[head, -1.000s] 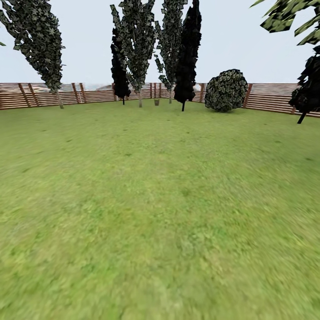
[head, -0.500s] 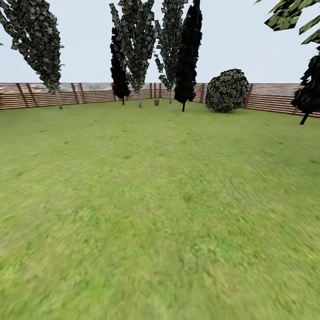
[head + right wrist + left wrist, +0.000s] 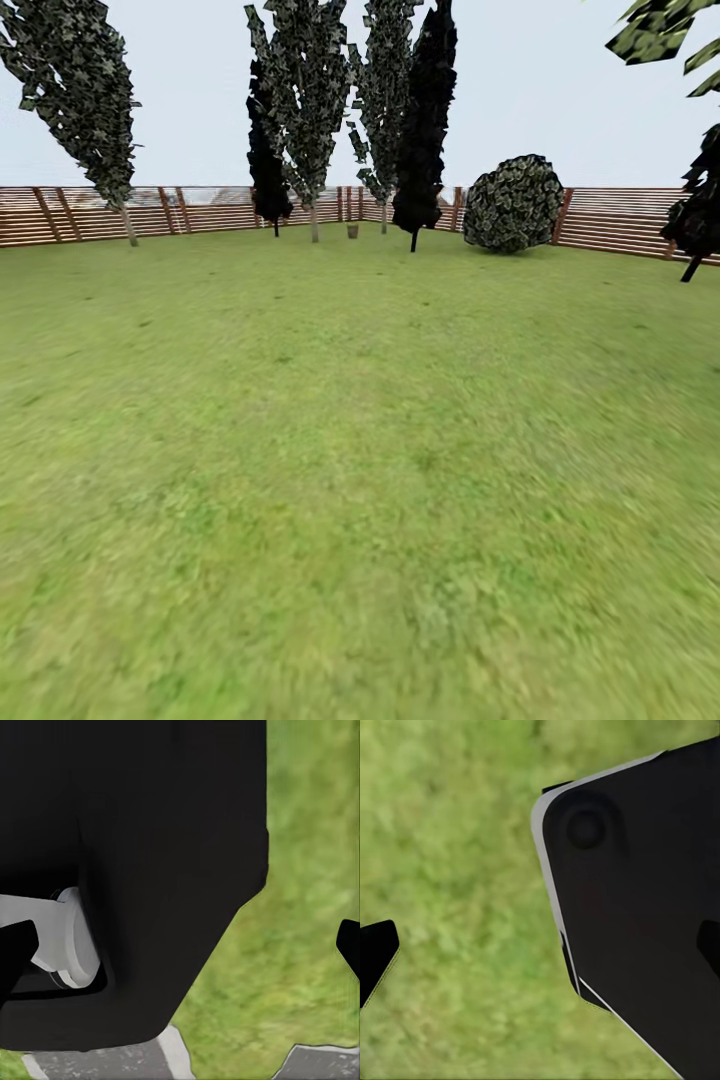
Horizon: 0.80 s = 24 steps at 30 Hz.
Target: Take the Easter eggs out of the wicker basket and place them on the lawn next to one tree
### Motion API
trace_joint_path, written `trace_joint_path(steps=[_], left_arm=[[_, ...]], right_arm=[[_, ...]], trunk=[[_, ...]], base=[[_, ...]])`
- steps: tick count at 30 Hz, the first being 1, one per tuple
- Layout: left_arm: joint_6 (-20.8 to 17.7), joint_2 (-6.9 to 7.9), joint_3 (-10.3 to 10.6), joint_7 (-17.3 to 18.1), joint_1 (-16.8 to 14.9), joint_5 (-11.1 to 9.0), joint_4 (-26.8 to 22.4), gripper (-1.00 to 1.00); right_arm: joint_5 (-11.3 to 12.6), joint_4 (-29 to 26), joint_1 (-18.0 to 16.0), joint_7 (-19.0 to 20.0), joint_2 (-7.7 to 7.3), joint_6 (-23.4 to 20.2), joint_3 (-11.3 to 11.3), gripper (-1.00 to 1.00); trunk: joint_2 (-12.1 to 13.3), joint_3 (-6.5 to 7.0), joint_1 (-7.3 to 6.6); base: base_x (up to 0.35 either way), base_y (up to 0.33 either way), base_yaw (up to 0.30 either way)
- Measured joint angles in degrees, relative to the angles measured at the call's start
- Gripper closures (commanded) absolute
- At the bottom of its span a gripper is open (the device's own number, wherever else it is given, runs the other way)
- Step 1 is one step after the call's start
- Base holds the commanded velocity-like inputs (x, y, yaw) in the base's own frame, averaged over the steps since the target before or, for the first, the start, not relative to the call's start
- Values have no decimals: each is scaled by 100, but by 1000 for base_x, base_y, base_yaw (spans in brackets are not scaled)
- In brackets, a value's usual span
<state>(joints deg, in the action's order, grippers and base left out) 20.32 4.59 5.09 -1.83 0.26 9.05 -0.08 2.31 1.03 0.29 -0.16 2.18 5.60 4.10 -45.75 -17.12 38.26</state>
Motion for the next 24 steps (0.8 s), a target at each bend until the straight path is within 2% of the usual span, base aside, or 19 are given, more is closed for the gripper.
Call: trace_joint_path(steps=[24], left_arm=[[-3, -7, 1, -4, -8, 29, 0, -100]], right_arm=[[0, -2, 0, 0, 0, 0, 0, -100]], trunk=[[0, 0, 0]], base=[[340, 0, 0]])
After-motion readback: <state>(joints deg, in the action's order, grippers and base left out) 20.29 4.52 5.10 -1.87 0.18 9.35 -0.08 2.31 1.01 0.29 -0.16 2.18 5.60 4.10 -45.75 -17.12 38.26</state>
